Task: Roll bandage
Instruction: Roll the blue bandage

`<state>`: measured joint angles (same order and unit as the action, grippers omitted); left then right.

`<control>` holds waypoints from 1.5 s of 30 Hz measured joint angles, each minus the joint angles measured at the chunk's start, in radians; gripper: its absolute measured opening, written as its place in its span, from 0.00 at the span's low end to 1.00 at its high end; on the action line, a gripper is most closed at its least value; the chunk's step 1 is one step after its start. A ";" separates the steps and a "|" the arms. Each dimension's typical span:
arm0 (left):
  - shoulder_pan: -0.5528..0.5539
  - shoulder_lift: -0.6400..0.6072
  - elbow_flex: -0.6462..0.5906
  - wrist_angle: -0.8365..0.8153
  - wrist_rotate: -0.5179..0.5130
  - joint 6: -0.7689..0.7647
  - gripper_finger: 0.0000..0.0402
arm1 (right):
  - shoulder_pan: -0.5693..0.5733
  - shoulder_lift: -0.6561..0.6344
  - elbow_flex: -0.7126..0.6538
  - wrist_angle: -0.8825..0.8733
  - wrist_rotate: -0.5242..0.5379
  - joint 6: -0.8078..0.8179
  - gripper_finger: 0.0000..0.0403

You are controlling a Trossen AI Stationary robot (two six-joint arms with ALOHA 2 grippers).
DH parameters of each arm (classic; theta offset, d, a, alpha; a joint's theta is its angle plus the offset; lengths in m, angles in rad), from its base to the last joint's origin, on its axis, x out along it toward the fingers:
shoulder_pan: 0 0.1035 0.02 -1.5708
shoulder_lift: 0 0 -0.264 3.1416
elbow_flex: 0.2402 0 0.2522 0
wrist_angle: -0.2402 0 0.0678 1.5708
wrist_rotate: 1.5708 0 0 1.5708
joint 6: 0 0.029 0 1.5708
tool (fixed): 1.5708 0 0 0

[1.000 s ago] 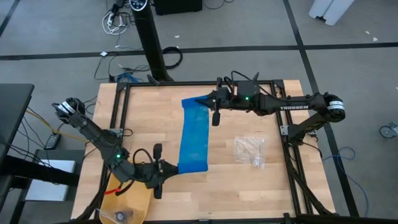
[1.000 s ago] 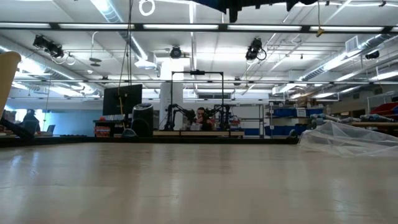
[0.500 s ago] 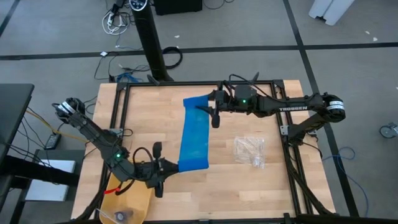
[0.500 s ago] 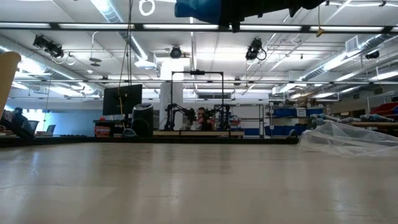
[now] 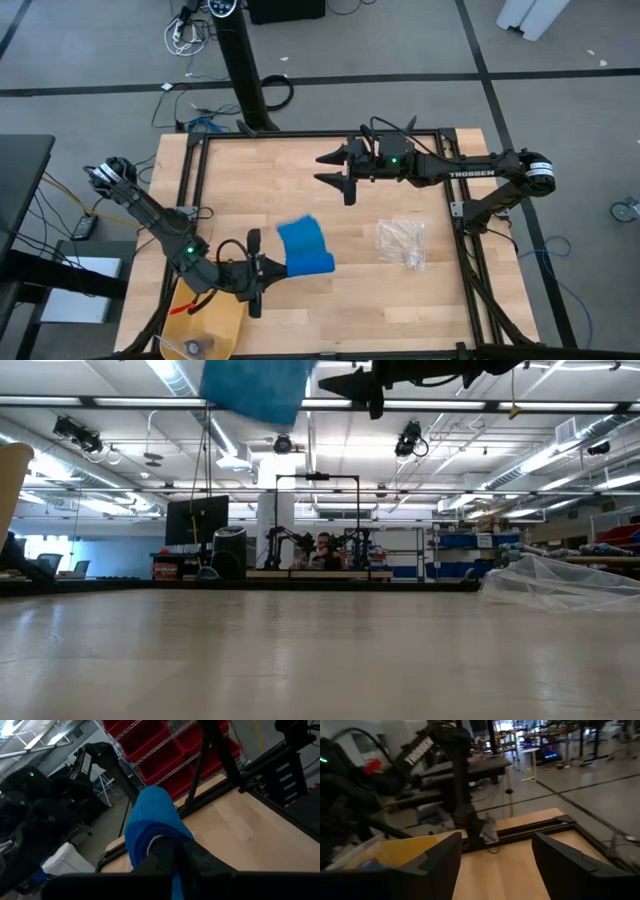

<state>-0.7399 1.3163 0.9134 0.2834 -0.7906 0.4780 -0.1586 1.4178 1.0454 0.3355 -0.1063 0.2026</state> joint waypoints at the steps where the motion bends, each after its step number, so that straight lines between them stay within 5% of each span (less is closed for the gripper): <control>1: 0.000 0.000 -0.002 -0.003 -0.001 -0.009 0.03 | -0.001 0.000 0.000 0.004 -0.013 0.004 0.60; 7: 0.001 0.000 -0.008 0.002 -0.021 -0.045 0.03 | -0.005 -0.021 0.000 -0.042 -0.063 -0.097 0.60; 12: 0.007 0.000 -0.008 -0.012 -0.145 -0.112 0.03 | -0.005 -0.121 -0.003 -0.253 -0.063 -0.237 0.59; 17: 0.023 0.000 -0.009 -0.012 -0.154 -0.126 0.03 | 0.040 -0.174 -0.129 -0.286 -0.130 -0.274 0.56; 24: 0.051 -0.018 -0.008 0.084 -0.095 -0.030 0.03 | 0.134 -0.106 -0.445 0.213 -0.176 -0.182 0.55; 29: 0.080 -0.055 -0.008 0.124 -0.023 0.020 0.03 | 0.200 0.003 -0.540 0.531 -0.174 -0.129 0.55; 45: 0.136 -0.068 -0.008 0.152 -0.012 0.072 0.03 | 0.273 0.217 -0.438 0.671 -0.156 -0.039 0.62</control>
<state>-0.6037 1.2480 0.9058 0.4351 -0.8026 0.5501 0.1145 1.6344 0.6071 1.0065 -0.2626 0.1635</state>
